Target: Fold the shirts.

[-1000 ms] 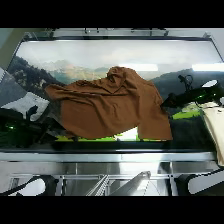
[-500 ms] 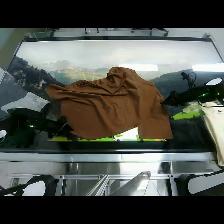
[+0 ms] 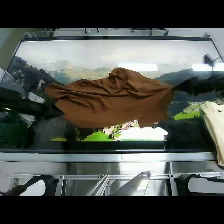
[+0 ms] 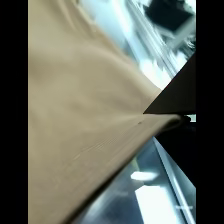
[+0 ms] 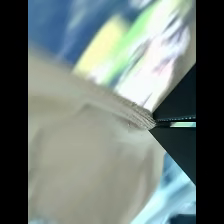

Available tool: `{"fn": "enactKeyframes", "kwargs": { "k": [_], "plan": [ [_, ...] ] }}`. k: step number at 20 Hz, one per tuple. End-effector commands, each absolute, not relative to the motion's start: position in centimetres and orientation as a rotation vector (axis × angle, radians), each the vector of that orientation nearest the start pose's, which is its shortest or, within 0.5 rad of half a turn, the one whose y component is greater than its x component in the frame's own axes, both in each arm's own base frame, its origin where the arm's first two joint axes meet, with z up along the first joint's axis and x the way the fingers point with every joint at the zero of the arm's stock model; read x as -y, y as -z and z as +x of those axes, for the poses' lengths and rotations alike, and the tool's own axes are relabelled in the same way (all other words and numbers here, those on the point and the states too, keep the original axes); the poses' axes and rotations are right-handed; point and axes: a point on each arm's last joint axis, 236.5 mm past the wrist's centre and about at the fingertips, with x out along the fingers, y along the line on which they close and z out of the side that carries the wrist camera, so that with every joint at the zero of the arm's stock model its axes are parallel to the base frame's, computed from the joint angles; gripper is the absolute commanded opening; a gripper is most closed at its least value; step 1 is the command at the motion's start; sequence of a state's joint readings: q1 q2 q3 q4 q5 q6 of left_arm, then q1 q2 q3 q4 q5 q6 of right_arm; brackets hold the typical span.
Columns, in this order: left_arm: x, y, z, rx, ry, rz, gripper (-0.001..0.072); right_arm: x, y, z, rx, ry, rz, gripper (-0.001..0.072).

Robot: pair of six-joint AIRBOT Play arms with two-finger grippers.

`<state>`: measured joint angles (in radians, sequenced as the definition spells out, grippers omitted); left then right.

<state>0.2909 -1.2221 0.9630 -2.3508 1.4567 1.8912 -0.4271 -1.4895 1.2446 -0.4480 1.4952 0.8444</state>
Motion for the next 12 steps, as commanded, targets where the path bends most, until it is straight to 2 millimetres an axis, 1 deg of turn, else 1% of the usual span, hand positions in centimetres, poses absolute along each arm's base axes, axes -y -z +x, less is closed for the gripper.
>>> {"fn": "enactKeyframes", "kwargs": {
  "k": [1, 2, 3, 4, 5, 6, 7, 8, 9, 10, 11, 12],
  "plan": [
    [8.2, -21.5, 30.6, -0.951, 0.688, -0.538, 0.0019, -4.6, -29.7, 37.6, -0.281, -1.02, 0.659, 0.0024],
    [7.6, -26.5, 30.5, -0.803, 0.661, -0.433, 0.0019, -4.6, -35.4, 35.1, -0.091, -1.036, 0.61, 0.0024],
    [7.0, -31.9, 30.3, -0.637, 0.61, -0.323, 0.002, -4.7, -40.7, 32.1, 0.089, -1.024, 0.55, 0.0024],
    [7.0, -36.9, 29.5, -0.489, 0.576, -0.24, 0.002, -5.1, -44.7, 29.2, 0.225, -0.994, 0.495, 0.0024],
    [7.3, -42.0, 28.0, -0.345, 0.538, -0.149, 0.002, -5.7, -48.1, 26.3, 0.347, -0.939, 0.431, 0.0024],
    [7.7, -46.1, 26.3, -0.225, 0.496, -0.063, 0.002, -6.2, -50.6, 23.8, 0.44, -0.856, 0.361, 0.0025],
    [8.2, -49.6, 24.3, -0.122, 0.454, 0.025, 0.002, -6.7, -52.5, 21.9, 0.507, -0.775, 0.292, 0.0024],
    [8.6, -51.8, 22.9, -0.057, 0.418, 0.093, 0.002, -7.4, -54.0, 20.2, 0.562, -0.706, 0.221, 0.0024],
    [9.0, -53.2, 22.0, -0.013, 0.399, 0.136, 0.002, -8.0, -54.8, 19.2, 0.585, -0.631, 0.138, 0.0024],
    [9.1, -53.5, 21.9, -0.005, 0.4, 0.141, 0.002, -8.2, -55.0, 19.3, 0.564, -0.557, 0.071, 0.0024],
    [8.8, -52.8, 22.8, -0.038, 0.422, 0.103, 0.002, -8.1, -54.4, 20.0, 0.501, -0.506, 0.04, 0.0024],
    [8.5, -50.8, 24.2, -0.11, 0.465, 0.053, 0.002, -7.6, -53.7, 21.0, 0.445, -0.475, 0.035, 0.0023]
  ]
}}
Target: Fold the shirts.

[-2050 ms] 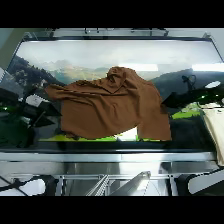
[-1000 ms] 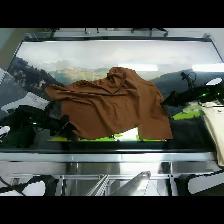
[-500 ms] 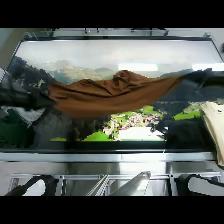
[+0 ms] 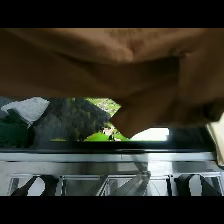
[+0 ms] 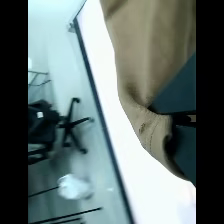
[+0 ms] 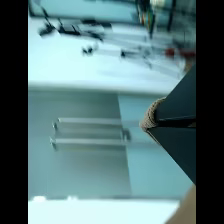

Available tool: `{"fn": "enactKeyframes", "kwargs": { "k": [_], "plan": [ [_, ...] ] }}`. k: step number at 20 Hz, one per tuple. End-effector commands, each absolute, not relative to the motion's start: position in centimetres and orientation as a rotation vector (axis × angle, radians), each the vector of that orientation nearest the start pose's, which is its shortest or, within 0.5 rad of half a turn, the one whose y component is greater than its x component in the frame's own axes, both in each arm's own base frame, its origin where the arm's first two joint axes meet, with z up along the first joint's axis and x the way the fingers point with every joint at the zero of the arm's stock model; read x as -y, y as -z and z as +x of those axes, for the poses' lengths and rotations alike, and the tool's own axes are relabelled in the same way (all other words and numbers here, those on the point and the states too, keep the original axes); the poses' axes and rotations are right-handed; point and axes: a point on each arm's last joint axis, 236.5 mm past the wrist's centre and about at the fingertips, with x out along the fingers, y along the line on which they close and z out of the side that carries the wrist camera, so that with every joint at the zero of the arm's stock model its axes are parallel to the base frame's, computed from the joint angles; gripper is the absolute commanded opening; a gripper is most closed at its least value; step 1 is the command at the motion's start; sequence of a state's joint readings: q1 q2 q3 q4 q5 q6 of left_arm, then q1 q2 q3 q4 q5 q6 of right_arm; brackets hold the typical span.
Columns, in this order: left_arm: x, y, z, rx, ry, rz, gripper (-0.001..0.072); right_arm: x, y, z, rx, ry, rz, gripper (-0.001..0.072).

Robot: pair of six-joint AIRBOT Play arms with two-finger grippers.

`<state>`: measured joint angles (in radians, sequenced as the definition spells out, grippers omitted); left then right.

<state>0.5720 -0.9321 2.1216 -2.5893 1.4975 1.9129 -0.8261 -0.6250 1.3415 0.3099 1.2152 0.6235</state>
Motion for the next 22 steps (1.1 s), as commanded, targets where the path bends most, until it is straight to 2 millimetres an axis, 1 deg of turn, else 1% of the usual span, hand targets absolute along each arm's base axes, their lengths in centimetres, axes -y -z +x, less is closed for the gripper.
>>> {"fn": "enactKeyframes", "kwargs": {
  "k": [1, 2, 3, 5, 6, 7, 8, 9, 10, 12, 14, 16, 17, 18, 19, 20, 21, 22],
  "plan": [
    [8.3, -48.1, 25.7, -0.201, 0.513, -0.004, 0.002, -6.7, -52.8, 22.1, 0.403, -0.46, 0.053, 0.0024],
    [8.0, -44.9, 27.5, -0.303, 0.558, -0.073, 0.002, -5.8, -51.7, 23.3, 0.353, -0.466, 0.073, 0.0024],
    [7.7, -41.5, 29.6, -0.404, 0.596, -0.153, 0.002, -5.0, -50.1, 24.6, 0.289, -0.479, 0.097, 0.0024],
    [6.6, -34.9, 33.5, -0.57, 0.626, -0.303, 0.002, -3.2, -45.6, 28.2, 0.139, -0.51, 0.183, 0.0023],
    [6.0, -31.4, 35.5, -0.649, 0.638, -0.373, 0.002, -2.7, -42.6, 30.6, 0.059, -0.531, 0.236, 0.0024],
    [6.0, -28.0, 37.1, -0.723, 0.657, -0.428, 0.002, -2.3, -38.8, 33.6, -0.038, -0.535, 0.287, 0.0024],
    [6.2, -24.3, 38.7, -0.8, 0.68, -0.476, 0.002, -2.5, -34.6, 36.8, -0.132, -0.538, 0.312, 0.0024],
    [6.5, -20.9, 39.8, -0.87, 0.706, -0.512, 0.002, -3.2, -30.7, 39.7, -0.208, -0.54, 0.327, 0.0024],
    [6.9, -17.2, 41.3, -0.928, 0.719, -0.549, 0.002, -3.8, -26.5, 43.0, -0.282, -0.523, 0.341, 0.0024],
    [7.5, -10.5, 44.6, -1.011, 0.71, -0.613, 0.0023, -4.2, -18.6, 49.2, -0.382, -0.458, 0.351, 0.0024],
    [8.2, -3.7, 47.0, -1.124, 0.72, -0.676, 0.0023, -4.2, -10.8, 53.9, -0.465, -0.378, 0.393, 0.0024],
    [8.6, 1.6, 49.0, -1.214, 0.749, -0.717, 0.0023, -4.6, -4.5, 56.8, -0.54, -0.359, 0.467, 0.0024],
    [8.7, 3.5, 49.8, -1.245, 0.769, -0.728, 0.0013, -5.0, -2.2, 57.8, -0.567, -0.368, 0.504, 0.0024],
    [8.6, 5.0, 50.5, -1.278, 0.781, -0.75, 0.0014, -5.3, -0.3, 58.5, -0.592, -0.376, 0.53, 0.0025],
    [8.5, 5.8, 50.9, -1.303, 0.792, -0.765, 0.0016, -5.4, 1.0, 59.0, -0.608, -0.377, 0.548, 0.0026],
    [8.2, 6.1, 51.4, -1.322, 0.792, -0.783, 0.0032, -5.4, 1.6, 59.3, -0.614, -0.378, 0.569, 0.0061],
    [7.8, 5.9, 51.8, -1.323, 0.795, -0.786, 0.0286, -5.3, 1.8, 59.6, -0.612, -0.375, 0.578, 0.0218],
    [7.3, 5.2, 52.5, -1.305, 0.791, -0.779, 0.0576, -5.1, 1.5, 59.6, -0.607, -0.374, 0.575, 0.0259]
  ]
}}
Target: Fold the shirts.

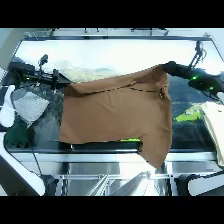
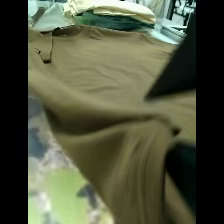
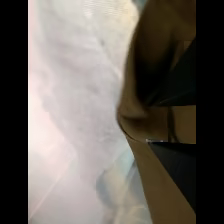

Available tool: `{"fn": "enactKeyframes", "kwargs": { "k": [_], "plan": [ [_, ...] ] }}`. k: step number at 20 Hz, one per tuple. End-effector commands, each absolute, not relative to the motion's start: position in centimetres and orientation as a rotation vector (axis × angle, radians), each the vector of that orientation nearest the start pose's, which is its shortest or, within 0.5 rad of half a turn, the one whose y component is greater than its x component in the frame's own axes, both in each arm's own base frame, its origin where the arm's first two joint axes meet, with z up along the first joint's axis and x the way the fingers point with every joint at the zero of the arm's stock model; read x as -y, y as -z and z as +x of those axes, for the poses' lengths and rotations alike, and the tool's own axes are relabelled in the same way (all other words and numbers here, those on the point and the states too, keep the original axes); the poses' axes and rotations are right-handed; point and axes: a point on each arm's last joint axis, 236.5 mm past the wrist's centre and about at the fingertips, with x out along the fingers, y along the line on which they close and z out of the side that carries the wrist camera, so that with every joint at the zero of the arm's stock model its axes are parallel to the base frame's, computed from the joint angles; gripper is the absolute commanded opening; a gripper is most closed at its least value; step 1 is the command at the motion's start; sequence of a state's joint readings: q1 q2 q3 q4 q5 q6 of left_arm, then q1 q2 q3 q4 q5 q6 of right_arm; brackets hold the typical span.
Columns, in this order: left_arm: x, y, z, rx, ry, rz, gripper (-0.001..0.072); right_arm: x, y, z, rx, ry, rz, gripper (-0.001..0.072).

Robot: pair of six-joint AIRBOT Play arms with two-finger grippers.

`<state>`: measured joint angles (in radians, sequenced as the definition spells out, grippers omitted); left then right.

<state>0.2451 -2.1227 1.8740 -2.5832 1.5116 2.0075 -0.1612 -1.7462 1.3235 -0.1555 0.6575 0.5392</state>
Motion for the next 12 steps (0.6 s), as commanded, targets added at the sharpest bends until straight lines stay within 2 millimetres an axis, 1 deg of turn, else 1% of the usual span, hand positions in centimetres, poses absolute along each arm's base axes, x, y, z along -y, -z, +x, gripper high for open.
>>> {"fn": "enactKeyframes", "kwargs": {
  "k": [1, 2, 3, 4, 5, 6, 7, 8, 9, 10, 12],
  "plan": [
    [6.5, 4.3, 53.4, -1.274, 0.772, -0.775, 0.0719, -4.7, 0.9, 59.6, -0.596, -0.378, 0.576, 0.0261],
    [5.5, 2.9, 54.2, -1.231, 0.759, -0.758, 0.0714, -4.2, 0.1, 59.5, -0.583, -0.379, 0.576, 0.0305],
    [4.3, 1.5, 54.8, -1.189, 0.739, -0.75, 0.0715, -3.8, -0.8, 59.4, -0.573, -0.388, 0.584, 0.0392],
    [3.0, 0.2, 55.0, -1.154, 0.713, -0.748, 0.0715, -3.5, -2.0, 58.8, -0.568, -0.414, 0.606, 0.0385],
    [1.6, -1.0, 54.7, -1.13, 0.685, -0.758, 0.0714, -3.1, -3.0, 57.8, -0.582, -0.45, 0.62, 0.0383],
    [0.3, -1.7, 54.0, -1.126, 0.663, -0.773, 0.0714, -2.6, -3.6, 56.6, -0.616, -0.478, 0.632, 0.0375],
    [-1.1, -2.1, 52.6, -1.145, 0.646, -0.79, 0.0712, -2.0, -3.5, 54.9, -0.677, -0.501, 0.634, 0.0339],
    [-2.2, -2.0, 50.9, -1.182, 0.632, -0.797, 0.0672, -1.5, -3.1, 52.9, -0.754, -0.526, 0.632, 0.0295],
    [-3.1, -1.7, 49.0, -1.231, 0.621, -0.812, 0.0632, -1.2, -2.4, 50.6, -0.844, -0.544, 0.636, 0.0294],
    [-3.5, -1.3, 47.3, -1.269, 0.614, -0.842, 0.0635, -0.8, -1.3, 47.9, -0.954, -0.541, 0.655, 0.0294],
    [-3.2, -0.4, 43.6, -1.339, 0.614, -0.915, 0.0635, 0.1, 1.2, 42.3, -1.139, -0.49, 0.695, 0.0294]
  ]
}}
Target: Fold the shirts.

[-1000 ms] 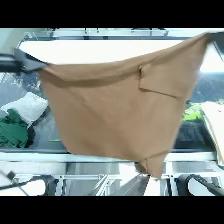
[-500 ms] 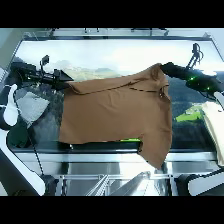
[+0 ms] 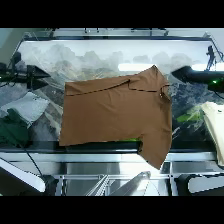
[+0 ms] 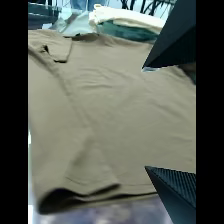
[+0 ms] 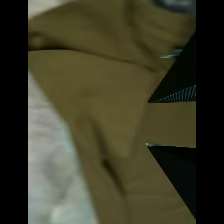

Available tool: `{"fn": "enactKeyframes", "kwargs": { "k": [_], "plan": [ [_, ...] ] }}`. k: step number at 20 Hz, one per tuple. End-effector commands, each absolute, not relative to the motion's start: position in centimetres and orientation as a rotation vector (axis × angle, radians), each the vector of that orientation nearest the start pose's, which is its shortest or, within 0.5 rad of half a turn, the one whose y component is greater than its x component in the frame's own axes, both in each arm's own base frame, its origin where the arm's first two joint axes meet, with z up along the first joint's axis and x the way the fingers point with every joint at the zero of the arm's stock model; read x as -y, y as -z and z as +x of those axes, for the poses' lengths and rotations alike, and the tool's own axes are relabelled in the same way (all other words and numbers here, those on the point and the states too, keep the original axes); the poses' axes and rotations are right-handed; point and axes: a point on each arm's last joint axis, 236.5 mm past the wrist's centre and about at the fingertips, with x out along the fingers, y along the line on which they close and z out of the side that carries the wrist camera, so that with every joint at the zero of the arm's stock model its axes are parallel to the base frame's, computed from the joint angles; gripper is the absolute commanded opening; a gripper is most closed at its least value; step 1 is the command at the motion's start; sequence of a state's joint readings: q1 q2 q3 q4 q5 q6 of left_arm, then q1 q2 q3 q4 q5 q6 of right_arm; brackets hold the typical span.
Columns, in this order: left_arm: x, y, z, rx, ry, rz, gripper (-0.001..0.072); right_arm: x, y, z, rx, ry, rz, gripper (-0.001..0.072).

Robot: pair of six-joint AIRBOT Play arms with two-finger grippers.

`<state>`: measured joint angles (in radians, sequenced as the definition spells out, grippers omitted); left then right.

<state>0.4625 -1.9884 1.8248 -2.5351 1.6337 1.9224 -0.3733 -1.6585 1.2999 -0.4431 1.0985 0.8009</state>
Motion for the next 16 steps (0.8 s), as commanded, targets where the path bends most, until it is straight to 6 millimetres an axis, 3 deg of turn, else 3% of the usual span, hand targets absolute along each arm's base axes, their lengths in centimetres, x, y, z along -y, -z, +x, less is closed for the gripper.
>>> {"fn": "enactKeyframes", "kwargs": {
  "k": [1, 4, 5, 7, 10, 14, 16],
  "plan": [
    [-2.9, 0.6, 41.4, -1.383, 0.597, -0.935, 0.0635, 0.9, 2.5, 39.6, -1.205, -0.425, 0.716, 0.0292],
    [-3.0, 5.6, 33.7, -1.618, 0.438, -0.889, 0.0636, 2.4, 4.7, 34.0, -1.235, -0.246, 0.844, 0.0289],
    [-3.1, 7.0, 31.0, -1.708, 0.376, -0.866, 0.0636, 2.6, 5.0, 32.9, -1.213, -0.205, 0.889, 0.0289],
    [-2.7, 8.7, 28.2, -1.785, 0.29, -0.884, 0.0635, 2.4, 5.4, 31.6, -1.174, -0.158, 0.938, 0.029],
    [-0.5, 10.0, 25.7, -1.859, 0.275, -0.956, 0.0634, 1.5, 4.9, 30.9, -1.165, -0.17, 0.938, 0.029],
    [3.0, 12.3, 23.5, -1.935, 0.285, -0.905, 0.0635, 0.8, 2.4, 31.6, -1.099, -0.207, 0.959, 0.029],
    [4.6, 12.8, 23.5, -1.954, 0.312, -0.831, 0.0558, 0.6, 1.5, 31.7, -1.074, -0.218, 0.954, 0.029]
  ]
}}
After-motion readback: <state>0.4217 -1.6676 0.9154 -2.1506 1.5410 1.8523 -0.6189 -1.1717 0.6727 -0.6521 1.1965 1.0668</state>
